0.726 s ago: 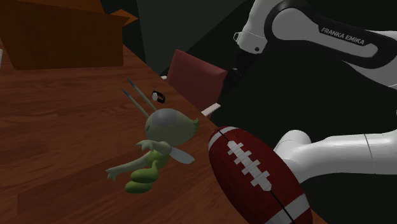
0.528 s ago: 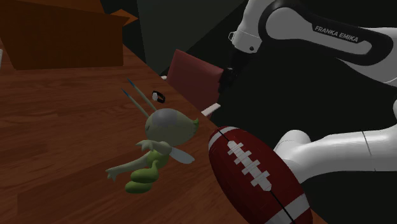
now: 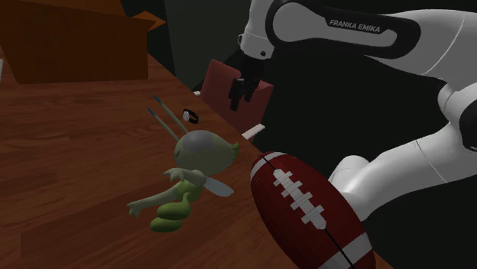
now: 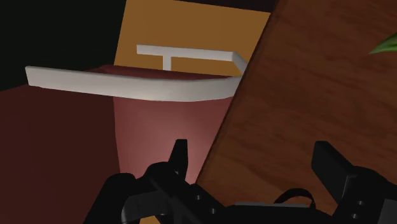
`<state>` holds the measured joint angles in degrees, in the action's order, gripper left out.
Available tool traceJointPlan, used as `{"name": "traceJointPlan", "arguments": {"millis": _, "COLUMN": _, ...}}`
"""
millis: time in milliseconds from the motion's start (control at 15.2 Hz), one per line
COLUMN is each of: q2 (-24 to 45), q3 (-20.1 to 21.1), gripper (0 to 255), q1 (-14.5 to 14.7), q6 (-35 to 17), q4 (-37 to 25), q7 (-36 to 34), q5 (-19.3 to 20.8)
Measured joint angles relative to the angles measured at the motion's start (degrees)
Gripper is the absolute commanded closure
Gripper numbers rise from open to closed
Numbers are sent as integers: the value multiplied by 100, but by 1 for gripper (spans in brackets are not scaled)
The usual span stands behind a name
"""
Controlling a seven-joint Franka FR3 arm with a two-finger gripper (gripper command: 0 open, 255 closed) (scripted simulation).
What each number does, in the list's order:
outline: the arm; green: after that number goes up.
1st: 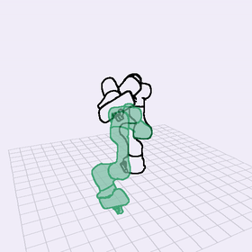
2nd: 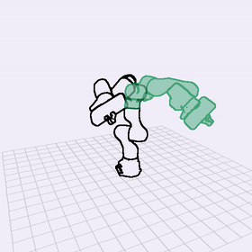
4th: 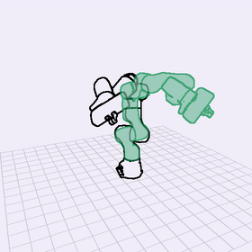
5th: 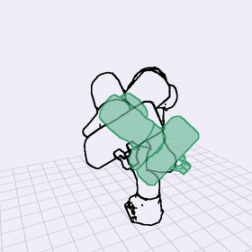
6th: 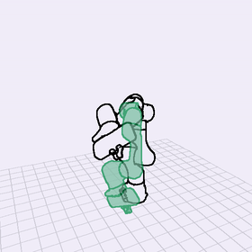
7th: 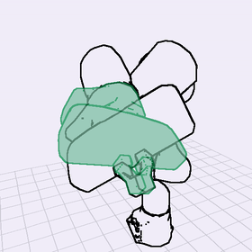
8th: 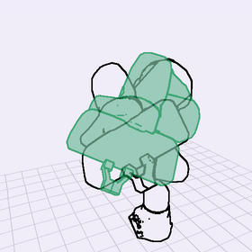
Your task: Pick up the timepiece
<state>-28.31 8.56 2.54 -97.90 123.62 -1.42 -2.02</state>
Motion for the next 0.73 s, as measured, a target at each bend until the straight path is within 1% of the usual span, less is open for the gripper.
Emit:
{"name": "traceJointPlan", "arguments": {"millis": 264, "q2": 793, "q3": 282, "gripper": 0, "q1": 96, "q6": -130, "q4": -573, "q7": -163, "q5": 50}}
{"name": "traceJointPlan", "arguments": {"millis": 594, "q2": 1999, "q3": 620, "gripper": 0, "q1": 220, "q6": -126, "q4": -1642, "q7": -401, "q5": 267}}
{"name": "traceJointPlan", "arguments": {"millis": 726, "q2": 2364, "q3": 722, "gripper": 0, "q1": 283, "q6": -79, "q4": -1992, "q7": -486, "q5": 355}}
